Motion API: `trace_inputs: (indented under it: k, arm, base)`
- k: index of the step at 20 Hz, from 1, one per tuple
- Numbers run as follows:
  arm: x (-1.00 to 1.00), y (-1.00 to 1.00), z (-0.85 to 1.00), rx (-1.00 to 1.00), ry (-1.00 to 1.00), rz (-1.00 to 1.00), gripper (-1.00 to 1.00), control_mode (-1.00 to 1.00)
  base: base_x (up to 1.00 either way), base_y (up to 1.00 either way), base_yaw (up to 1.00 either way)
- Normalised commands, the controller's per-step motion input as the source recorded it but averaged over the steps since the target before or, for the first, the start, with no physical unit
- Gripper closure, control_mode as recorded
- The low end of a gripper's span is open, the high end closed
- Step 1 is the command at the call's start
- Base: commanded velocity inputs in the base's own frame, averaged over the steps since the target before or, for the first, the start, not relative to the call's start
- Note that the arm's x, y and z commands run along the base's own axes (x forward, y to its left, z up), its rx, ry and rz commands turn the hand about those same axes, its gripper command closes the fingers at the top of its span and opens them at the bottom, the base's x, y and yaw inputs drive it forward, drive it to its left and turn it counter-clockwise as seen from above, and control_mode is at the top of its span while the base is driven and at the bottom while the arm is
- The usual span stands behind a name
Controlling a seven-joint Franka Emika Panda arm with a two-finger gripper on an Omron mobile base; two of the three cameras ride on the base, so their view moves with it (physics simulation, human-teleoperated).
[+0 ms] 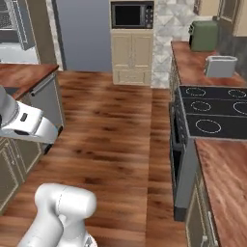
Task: Retrieve the sausage and cheese from the fridge and place them on the cutting board on the counter.
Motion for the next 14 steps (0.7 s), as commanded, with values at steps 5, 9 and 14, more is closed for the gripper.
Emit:
trace_inputs:
  k: [5, 9, 14]
  arm:
    - [0.00, 0.00, 0.00, 0.00, 0.00, 0.00, -1.00, 1.00]
    - [0.00, 0.00, 0.00, 0.00, 0.00, 0.00, -1.00, 1.00]
    - [0.00, 0.00, 0.00, 0.00, 0.00, 0.00, -1.00, 1.00]
  base:
    - [0.91, 0.00, 0.76]
    - [1.00, 0.00, 0.47]
    - [1.00, -0.28, 0.19]
